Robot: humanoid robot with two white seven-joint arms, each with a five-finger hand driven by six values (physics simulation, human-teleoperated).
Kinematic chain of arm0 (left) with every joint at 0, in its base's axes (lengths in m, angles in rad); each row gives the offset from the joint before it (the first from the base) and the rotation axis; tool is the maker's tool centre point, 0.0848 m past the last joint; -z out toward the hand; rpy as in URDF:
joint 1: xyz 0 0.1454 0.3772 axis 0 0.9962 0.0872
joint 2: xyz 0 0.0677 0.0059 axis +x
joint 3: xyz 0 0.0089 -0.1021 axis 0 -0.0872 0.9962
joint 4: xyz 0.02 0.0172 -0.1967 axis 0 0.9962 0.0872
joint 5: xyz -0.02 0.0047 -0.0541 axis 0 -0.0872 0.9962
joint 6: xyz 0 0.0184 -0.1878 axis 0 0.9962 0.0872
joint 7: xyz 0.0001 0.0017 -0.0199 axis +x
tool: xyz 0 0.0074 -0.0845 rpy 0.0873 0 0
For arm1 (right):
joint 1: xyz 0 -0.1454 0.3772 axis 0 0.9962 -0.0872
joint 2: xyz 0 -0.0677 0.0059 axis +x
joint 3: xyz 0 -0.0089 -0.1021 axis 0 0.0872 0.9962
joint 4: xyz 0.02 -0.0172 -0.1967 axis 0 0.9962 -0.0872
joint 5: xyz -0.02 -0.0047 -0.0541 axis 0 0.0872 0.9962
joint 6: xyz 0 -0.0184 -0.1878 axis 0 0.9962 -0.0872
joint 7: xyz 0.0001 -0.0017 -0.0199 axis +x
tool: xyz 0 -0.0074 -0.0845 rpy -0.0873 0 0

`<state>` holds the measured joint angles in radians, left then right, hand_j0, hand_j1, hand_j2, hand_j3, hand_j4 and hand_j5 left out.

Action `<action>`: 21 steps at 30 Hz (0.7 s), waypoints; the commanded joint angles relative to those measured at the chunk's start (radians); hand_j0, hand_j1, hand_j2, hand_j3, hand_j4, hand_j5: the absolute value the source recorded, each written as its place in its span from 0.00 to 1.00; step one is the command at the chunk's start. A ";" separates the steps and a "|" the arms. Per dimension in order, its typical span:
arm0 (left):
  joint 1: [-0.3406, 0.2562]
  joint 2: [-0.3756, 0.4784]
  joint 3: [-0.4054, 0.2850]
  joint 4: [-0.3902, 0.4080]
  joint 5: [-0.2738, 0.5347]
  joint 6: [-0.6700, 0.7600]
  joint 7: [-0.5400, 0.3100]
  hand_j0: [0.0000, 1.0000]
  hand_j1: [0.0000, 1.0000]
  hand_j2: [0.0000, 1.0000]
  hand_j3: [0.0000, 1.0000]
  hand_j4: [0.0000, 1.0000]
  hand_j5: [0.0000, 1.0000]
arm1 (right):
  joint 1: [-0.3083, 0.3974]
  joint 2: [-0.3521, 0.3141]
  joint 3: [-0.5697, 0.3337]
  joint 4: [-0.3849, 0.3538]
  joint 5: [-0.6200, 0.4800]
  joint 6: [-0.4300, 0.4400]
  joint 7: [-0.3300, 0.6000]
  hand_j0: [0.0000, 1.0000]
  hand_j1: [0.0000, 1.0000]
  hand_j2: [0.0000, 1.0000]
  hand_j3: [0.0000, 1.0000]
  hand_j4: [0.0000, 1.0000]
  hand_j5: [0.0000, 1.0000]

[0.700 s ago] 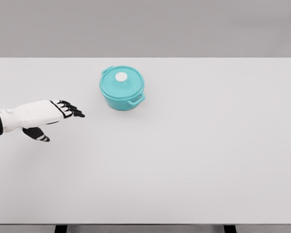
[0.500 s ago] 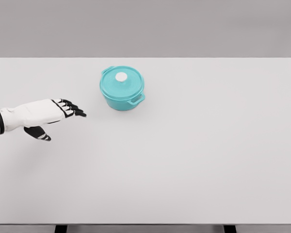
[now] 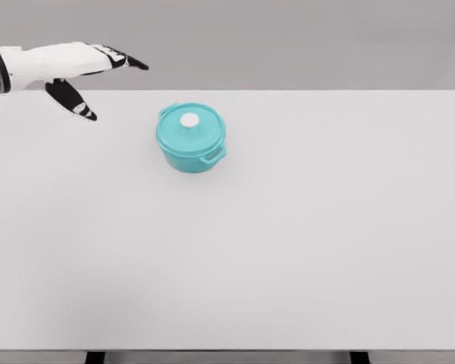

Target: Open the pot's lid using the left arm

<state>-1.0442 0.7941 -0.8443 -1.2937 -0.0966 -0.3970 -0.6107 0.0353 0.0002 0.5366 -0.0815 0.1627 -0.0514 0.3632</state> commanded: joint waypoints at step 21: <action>-0.178 -0.340 -0.265 0.237 -0.152 0.069 0.000 1.00 1.00 1.00 1.00 1.00 1.00 | 0.000 0.000 0.000 0.000 0.000 0.001 0.000 1.00 1.00 1.00 1.00 1.00 1.00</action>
<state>-1.2241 0.4660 -1.1086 -1.0599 -0.2468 -0.3347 -0.6113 0.0353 0.0001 0.5366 -0.0814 0.1629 -0.0514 0.3632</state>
